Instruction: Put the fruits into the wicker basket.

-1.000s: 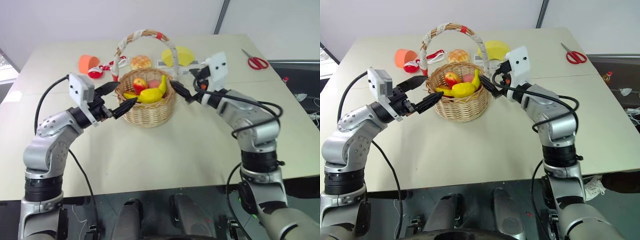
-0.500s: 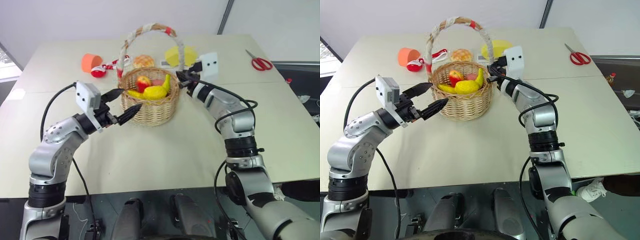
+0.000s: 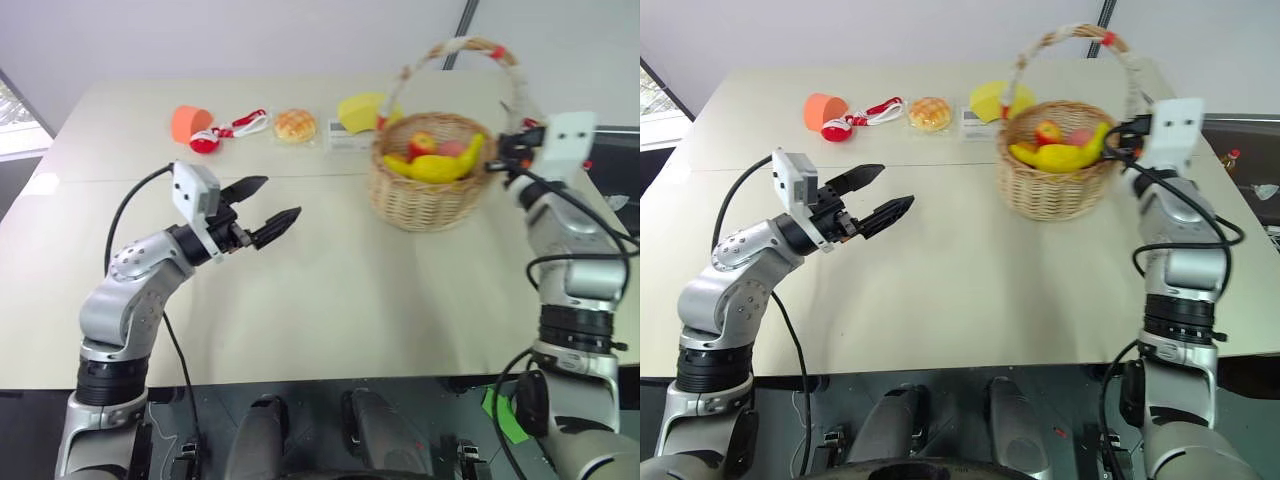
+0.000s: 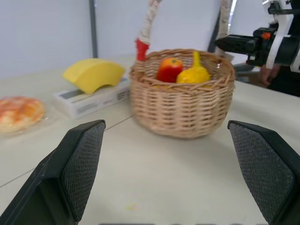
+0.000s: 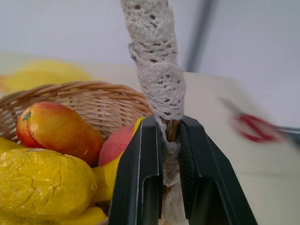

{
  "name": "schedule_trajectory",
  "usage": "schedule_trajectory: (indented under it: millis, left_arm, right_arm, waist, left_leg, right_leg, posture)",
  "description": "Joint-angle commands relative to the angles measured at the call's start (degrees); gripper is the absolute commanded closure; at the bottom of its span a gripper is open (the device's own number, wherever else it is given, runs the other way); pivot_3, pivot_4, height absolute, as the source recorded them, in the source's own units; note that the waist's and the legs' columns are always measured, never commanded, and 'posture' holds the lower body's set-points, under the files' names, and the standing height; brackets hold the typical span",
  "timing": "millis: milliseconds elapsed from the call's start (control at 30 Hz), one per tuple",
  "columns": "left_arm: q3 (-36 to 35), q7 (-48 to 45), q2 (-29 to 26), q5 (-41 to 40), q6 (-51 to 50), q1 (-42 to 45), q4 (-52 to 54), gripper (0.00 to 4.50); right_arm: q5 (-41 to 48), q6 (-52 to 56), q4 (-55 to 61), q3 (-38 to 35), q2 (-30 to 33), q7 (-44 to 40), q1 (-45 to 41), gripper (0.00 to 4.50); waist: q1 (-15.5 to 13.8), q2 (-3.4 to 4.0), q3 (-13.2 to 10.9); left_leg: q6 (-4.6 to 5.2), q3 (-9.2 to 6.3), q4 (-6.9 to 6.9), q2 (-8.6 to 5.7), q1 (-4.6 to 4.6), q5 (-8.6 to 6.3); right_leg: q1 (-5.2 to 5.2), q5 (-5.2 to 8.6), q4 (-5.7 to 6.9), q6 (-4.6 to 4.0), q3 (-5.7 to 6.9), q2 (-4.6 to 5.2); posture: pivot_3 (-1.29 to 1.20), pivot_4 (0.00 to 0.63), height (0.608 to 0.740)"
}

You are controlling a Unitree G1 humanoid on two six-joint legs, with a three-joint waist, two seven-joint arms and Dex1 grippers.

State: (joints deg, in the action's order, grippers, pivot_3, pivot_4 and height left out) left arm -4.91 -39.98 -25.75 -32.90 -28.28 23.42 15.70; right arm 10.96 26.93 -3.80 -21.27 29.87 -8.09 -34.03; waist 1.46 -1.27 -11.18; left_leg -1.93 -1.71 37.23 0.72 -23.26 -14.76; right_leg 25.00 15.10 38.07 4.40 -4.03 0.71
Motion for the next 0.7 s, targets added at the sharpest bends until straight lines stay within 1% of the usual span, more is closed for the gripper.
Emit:
schedule_trajectory:
  millis: [33, 100, 167, 200, 233, 267, 300, 333, 400, 500, 600, 667, 700]
  left_arm:
    - [0.65, -0.57, 0.36, 0.69, 1.79, 1.71, -0.26, 0.00]
    - [0.93, -0.61, 0.57, 0.84, 2.18, 2.15, -0.89, 0.00]
    - [1.12, -0.68, 0.71, 1.18, 2.64, 2.66, -1.75, 0.00]
    - [1.05, -0.70, 0.69, 1.35, 2.84, 2.80, -2.16, 0.00]
    - [0.90, -0.66, 0.68, 1.42, 2.92, 2.86, -2.47, 0.00]
    - [0.71, -0.56, 0.69, 1.43, 2.89, 2.90, -2.72, 0.00]
    - [0.63, -0.41, 0.51, 1.66, 2.72, 2.93, -3.00, 0.00]
    - [0.58, -0.24, 0.34, 1.92, 2.63, 2.93, -3.22, 0.00]
    - [0.08, 0.34, -0.04, 2.31, 2.32, 2.66, -3.47, 0.00]
    - [-1.04, 1.80, -1.68, 4.41, 2.53, 1.29, -4.68, 0.00]
    - [-2.89, 2.60, -4.12, 6.52, 3.77, -1.33, -6.66, 0.00]
    - [-4.45, 3.37, -5.34, 8.34, 5.80, -3.63, -7.94, 0.00]
    - [-5.01, 4.09, -6.22, 9.96, 6.83, -5.02, -9.26, 0.00]
  right_arm:
    - [0.45, -2.79, -0.75, -4.71, 0.33, 3.89, -0.89, 4.48]
    - [1.25, -3.13, -1.79, -5.88, -0.24, 4.84, -0.94, 4.48]
    - [1.54, -3.62, -1.56, -6.11, -0.53, 4.85, -0.32, 3.50]
    - [1.67, -3.54, -0.91, -6.15, -0.60, 4.86, 0.03, 3.18]
    - [1.66, -3.48, -0.31, -6.17, -0.55, 4.97, 0.29, 2.73]
    - [1.40, -3.37, 0.21, -6.23, -0.36, 5.34, 0.55, 2.17]
    - [1.29, -3.14, 1.07, -6.84, -0.19, 6.05, 1.02, 1.72]
    - [1.11, -3.32, 1.85, -7.51, 0.01, 6.75, 1.57, 1.13]
    - [2.62, -4.47, 3.76, -9.42, -0.13, 6.42, 3.30, 0.19]
    - [4.24, -4.80, 7.30, -10.64, 0.69, 2.73, 9.01, 0.19]
    - [7.91, -4.40, 11.84, -11.78, 1.39, -2.55, 15.06, 0.19]
    - [9.86, -4.42, 14.43, -11.06, 2.45, -7.00, 18.89, 0.19]
    - [10.31, -4.93, 15.95, -9.57, 3.39, -10.22, 21.19, 0.19]
  waist:
    - [0.62, 0.00, 0.00]
    - [1.21, 0.02, 0.00]
    - [1.40, 0.05, 0.02]
    - [1.46, 0.07, 0.03]
    - [1.45, 0.08, 0.03]
    - [1.41, 0.09, 0.04]
    - [1.29, 0.09, 0.04]
    - [1.11, 0.09, 0.04]
    - [0.93, 0.09, 0.04]
    - [0.66, 0.09, 0.05]
    - [0.88, 0.10, 0.05]
    - [1.18, 0.11, 0.05]
    - [1.24, 0.12, 0.05]
  left_leg:
    - [0.00, 0.01, 0.00, 0.01, 0.03, 0.00]
    - [0.00, -0.01, -0.01, 0.03, 0.04, 0.00]
    - [0.01, 0.02, -0.01, 0.05, 0.08, 0.00]
    - [0.01, 0.02, -0.03, 0.06, 0.10, 0.01]
    - [0.01, 0.02, -0.03, 0.08, 0.11, 0.00]
    - [0.01, 0.01, -0.03, 0.09, 0.11, 0.01]
    - [0.01, 0.01, -0.03, 0.09, 0.11, 0.01]
    - [0.01, 0.01, -0.02, 0.09, 0.11, 0.01]
    - [0.01, 0.00, -0.01, 0.07, 0.07, 0.01]
    - [0.01, -0.04, -0.01, 0.05, 0.03, 0.01]
    - [0.01, -0.04, -0.02, 0.05, 0.06, 0.00]
    - [0.01, -0.01, -0.03, 0.08, 0.11, 0.00]
    - [0.01, 0.01, -0.03, 0.09, 0.14, 0.00]
  right_leg:
    - [0.00, 0.00, 0.02, 0.00, -0.02, -0.03]
    - [-0.01, 0.00, 0.04, 0.00, -0.02, -0.07]
    - [-0.01, 0.00, 0.07, 0.00, -0.07, -0.11]
    - [-0.01, 0.00, 0.07, 0.00, -0.07, -0.13]
    - [-0.01, 0.00, 0.08, 0.00, -0.07, -0.15]
    - [-0.01, 0.00, 0.08, 0.00, -0.08, -0.16]
    - [-0.01, 0.00, 0.09, 0.00, -0.07, -0.16]
    - [-0.02, 0.00, 0.09, 0.00, -0.07, -0.15]
    - [-0.02, 0.00, 0.07, 0.00, -0.07, -0.13]
    - [-0.04, 0.01, 0.03, 0.01, -0.07, -0.09]
    - [-0.08, 0.01, 0.02, 0.01, -0.07, -0.08]
    - [-0.08, 0.01, 0.03, 0.02, -0.08, -0.08]
    - [-0.08, 0.01, 0.04, 0.02, -0.08, -0.09]
  posture:
    - [0.00, 0.150, 0.740]
    - [0.00, 0.150, 0.740]
    - [0.00, 0.150, 0.740]
    - [0.00, 0.150, 0.740]
    - [0.00, 0.150, 0.740]
    - [0.00, 0.150, 0.740]
    - [0.00, 0.150, 0.740]
    - [0.00, 0.150, 0.740]
    - [0.00, 0.150, 0.740]
    - [0.00, 0.150, 0.740]
    - [0.00, 0.150, 0.740]
    - [0.00, 0.150, 0.740]
    - [0.00, 0.150, 0.740]
